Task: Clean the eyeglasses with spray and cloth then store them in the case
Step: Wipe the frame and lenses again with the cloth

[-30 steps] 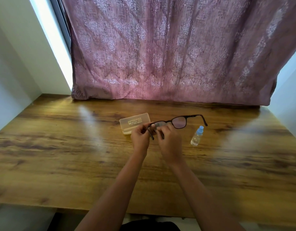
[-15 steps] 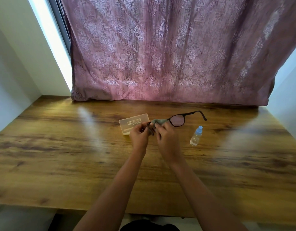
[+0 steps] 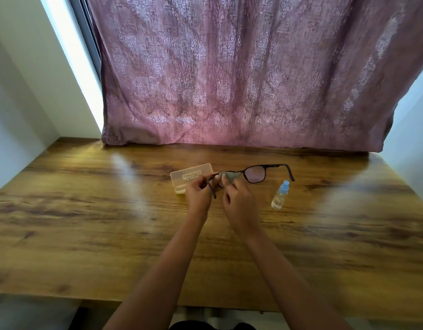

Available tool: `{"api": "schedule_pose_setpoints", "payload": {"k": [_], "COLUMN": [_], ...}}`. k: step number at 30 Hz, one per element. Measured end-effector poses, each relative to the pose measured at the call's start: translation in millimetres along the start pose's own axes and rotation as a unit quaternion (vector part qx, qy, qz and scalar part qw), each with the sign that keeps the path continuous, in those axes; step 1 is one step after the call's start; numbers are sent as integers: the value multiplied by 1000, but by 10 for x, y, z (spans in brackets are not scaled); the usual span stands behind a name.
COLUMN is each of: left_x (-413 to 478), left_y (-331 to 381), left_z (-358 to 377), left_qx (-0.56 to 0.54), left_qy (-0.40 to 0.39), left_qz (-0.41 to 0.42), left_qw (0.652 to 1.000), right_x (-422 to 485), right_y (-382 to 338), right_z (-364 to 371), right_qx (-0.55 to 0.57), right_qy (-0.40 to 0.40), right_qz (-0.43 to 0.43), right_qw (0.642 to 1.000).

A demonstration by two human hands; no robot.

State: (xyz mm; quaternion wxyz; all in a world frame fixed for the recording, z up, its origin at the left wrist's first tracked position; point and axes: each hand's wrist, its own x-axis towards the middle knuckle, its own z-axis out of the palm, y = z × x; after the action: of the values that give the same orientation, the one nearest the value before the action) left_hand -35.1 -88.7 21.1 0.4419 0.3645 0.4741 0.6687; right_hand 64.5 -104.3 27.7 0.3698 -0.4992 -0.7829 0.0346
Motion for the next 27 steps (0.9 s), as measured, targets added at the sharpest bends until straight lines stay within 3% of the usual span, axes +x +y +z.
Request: {"api": "schedule_pose_setpoints", "payload": {"k": [7, 13, 22, 27], "left_x": [-7, 35, 28, 54], "left_y": [-1, -44, -39, -47], "left_z": [-55, -81, -94, -81], "left_qx": [3, 29, 29, 36], "left_qy": [13, 2, 30, 20], "left_qz": [3, 0, 11, -4], "left_qw": [1000, 1000, 999, 999], "right_x": [-217, 6, -196, -121], "right_y": [82, 91, 25, 99], "right_z": [8, 23, 152, 98], "right_qx": [0, -6, -7, -31], "right_qy": [-21, 13, -9, 7], "right_qz": [-6, 34, -30, 17], "right_qw": [1000, 999, 999, 999]}}
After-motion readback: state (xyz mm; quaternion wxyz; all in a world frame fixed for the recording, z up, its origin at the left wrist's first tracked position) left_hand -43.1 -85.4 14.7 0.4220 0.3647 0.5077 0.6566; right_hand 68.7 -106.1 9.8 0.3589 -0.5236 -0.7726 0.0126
